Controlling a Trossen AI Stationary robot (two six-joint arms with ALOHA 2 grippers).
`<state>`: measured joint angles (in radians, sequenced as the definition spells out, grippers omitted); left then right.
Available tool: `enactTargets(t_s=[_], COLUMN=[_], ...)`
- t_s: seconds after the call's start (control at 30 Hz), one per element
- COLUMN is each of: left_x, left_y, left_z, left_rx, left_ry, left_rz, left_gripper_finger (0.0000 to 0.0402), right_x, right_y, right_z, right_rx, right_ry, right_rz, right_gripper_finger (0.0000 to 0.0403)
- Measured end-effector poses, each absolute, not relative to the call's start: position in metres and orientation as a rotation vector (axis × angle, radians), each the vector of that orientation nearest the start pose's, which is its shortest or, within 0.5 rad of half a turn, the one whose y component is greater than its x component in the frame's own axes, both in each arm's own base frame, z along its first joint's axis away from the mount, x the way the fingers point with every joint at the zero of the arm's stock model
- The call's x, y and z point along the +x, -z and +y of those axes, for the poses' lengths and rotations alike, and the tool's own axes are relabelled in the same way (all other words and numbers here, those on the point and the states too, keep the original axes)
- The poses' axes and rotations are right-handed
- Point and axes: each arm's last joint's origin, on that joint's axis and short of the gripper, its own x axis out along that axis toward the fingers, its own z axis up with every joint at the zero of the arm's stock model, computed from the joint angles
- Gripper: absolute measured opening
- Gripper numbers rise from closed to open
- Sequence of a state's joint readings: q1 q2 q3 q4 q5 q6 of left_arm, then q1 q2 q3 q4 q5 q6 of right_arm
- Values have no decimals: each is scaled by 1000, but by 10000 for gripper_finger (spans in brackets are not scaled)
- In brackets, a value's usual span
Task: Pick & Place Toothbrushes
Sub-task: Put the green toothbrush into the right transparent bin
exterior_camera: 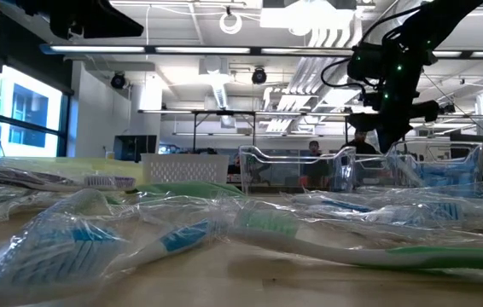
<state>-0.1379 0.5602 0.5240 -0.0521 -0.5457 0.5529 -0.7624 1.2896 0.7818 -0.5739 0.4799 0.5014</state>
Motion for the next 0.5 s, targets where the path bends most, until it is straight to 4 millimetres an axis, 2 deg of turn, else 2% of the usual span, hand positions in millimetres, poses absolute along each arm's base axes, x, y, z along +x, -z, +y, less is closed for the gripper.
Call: enactTargets(t_s=[0.5], left_x=[136], left_y=[-287], left_z=[-4], left_rx=[575], left_ry=[-374], left_rz=[195], left_gripper_finger=[113], right_x=[161], right_y=[-207], right_z=[-171], right_rx=[582], right_ry=[1343], right_rz=[839], right_gripper_finger=[3])
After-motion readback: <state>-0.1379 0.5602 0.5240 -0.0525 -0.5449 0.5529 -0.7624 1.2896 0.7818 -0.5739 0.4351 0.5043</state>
